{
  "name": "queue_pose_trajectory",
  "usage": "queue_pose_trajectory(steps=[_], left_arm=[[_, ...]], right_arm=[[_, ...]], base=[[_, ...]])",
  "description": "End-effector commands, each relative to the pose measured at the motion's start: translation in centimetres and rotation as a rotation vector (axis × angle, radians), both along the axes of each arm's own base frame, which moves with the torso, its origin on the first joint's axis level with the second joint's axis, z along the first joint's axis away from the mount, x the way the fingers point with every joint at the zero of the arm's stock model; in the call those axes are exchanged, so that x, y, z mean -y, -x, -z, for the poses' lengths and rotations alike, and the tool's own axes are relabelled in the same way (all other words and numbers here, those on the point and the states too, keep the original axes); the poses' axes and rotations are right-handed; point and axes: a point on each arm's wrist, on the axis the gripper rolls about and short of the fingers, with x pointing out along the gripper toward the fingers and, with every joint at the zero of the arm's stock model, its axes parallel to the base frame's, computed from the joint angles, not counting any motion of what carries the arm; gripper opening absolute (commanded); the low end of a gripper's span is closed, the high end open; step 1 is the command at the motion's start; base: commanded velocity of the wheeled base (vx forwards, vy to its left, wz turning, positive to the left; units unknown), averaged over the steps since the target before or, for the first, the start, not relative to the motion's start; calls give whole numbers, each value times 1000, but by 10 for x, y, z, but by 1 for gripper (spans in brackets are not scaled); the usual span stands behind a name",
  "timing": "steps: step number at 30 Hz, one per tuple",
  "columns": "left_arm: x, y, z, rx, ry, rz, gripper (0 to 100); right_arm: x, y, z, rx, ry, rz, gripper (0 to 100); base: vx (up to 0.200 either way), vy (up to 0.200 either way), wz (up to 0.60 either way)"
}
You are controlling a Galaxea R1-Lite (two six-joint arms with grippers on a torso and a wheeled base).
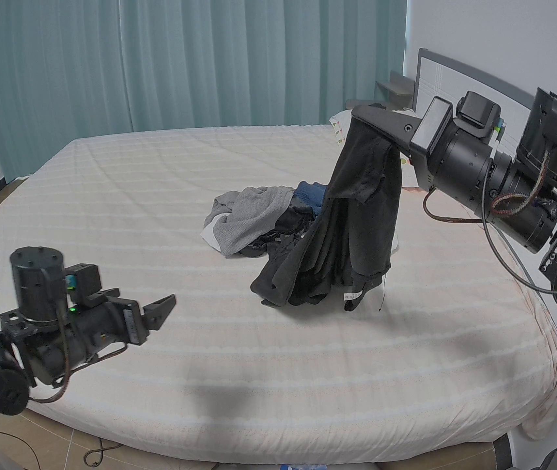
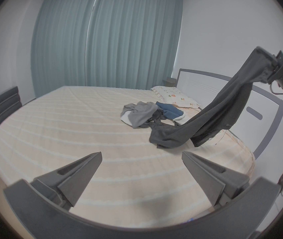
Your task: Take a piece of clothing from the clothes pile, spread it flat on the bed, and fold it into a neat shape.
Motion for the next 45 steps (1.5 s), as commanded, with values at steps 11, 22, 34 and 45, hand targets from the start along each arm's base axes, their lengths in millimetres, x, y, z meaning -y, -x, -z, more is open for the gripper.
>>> queue_pose_trajectory(steps=[11, 22, 34, 45], left_arm=[[109, -92, 66, -101, 45, 57, 100], [138, -113, 88, -56, 102, 93, 100], [151, -93, 80, -97, 215, 112, 100], [159, -82, 80, -107, 213, 146, 100]], right_arm=[[0, 2, -16, 42, -31, 8, 0], [-8, -2, -23, 56, -45, 5, 0], [-11, -18, -11, 33, -27, 31, 0], [-14, -25, -11, 38, -31, 35, 0]], base=[[0, 0, 0], [0, 0, 0], [0, 0, 0], [0, 0, 0]])
